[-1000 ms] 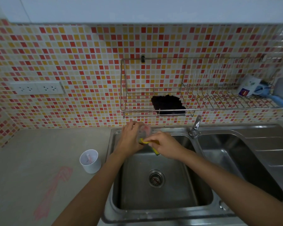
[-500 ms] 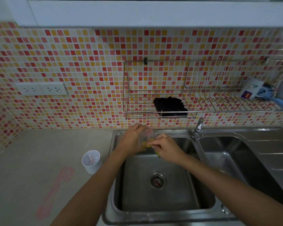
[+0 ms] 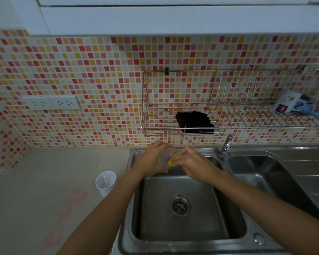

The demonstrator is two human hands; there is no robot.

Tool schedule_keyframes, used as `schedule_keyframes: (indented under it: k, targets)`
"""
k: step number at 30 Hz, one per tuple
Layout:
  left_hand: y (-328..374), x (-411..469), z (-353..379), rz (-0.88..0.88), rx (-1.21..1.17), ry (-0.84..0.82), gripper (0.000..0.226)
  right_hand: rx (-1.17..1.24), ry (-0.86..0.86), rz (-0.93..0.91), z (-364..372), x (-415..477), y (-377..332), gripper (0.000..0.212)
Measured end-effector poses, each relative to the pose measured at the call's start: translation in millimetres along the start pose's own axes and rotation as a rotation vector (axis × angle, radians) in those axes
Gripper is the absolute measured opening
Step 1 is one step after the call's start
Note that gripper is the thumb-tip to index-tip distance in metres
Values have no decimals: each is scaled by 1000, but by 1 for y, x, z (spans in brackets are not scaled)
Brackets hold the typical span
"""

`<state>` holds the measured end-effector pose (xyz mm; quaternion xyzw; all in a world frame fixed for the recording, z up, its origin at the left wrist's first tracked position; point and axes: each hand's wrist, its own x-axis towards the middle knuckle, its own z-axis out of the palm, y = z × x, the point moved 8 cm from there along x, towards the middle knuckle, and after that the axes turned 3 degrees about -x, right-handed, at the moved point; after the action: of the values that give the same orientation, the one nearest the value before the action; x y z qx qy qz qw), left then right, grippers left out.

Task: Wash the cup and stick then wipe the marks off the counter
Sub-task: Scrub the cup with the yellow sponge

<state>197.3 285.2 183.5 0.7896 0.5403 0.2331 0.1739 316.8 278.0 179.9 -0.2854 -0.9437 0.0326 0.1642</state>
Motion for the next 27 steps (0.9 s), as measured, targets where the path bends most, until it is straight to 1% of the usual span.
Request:
schedule_keyframes:
  k: [2,4,6,9,12,14,15,17,20,21,23,24,25,26,27]
  targets:
    - [5,3,-3,40,-8,0,87,-153,31,-68,-6,2,2,33]
    - [6,4,-6,42,-26,1,87,-212,62,-74,-8,2,2,34]
    - [4,5,-7,13,-78,25,86,-206,116,-48,-12,-1,-2,36]
    - [4,1,-7,-14,-181,122,87,-183,201,4,-26,0,-5,38]
    - [-1,-2,-9,-56,-191,233,92,-178,203,22,-29,3,-9,40]
    - [1,-3,-15,-28,-159,311,85,-127,179,28,-30,6,-8,35]
    - [3,-3,-17,2,-116,333,82,-60,152,70,-29,8,-4,33]
    - [5,-4,-20,37,-47,334,79,100,50,186,-18,9,7,31]
    - [4,-3,-19,83,68,330,73,138,7,177,-9,11,4,31]
    - [5,-2,-18,82,111,323,71,104,2,152,-10,12,-1,31]
    - [6,1,-16,87,143,288,69,-145,52,34,-17,14,-12,37]
    - [8,2,-15,104,142,269,70,-279,77,4,-21,14,-12,42]
    - [10,4,-15,121,139,255,71,-352,97,12,-22,13,-10,45]
    - [12,4,-16,137,136,249,72,-383,120,27,-24,12,-9,47]
    - [13,5,-18,150,135,250,72,-357,152,47,-25,10,-10,48]
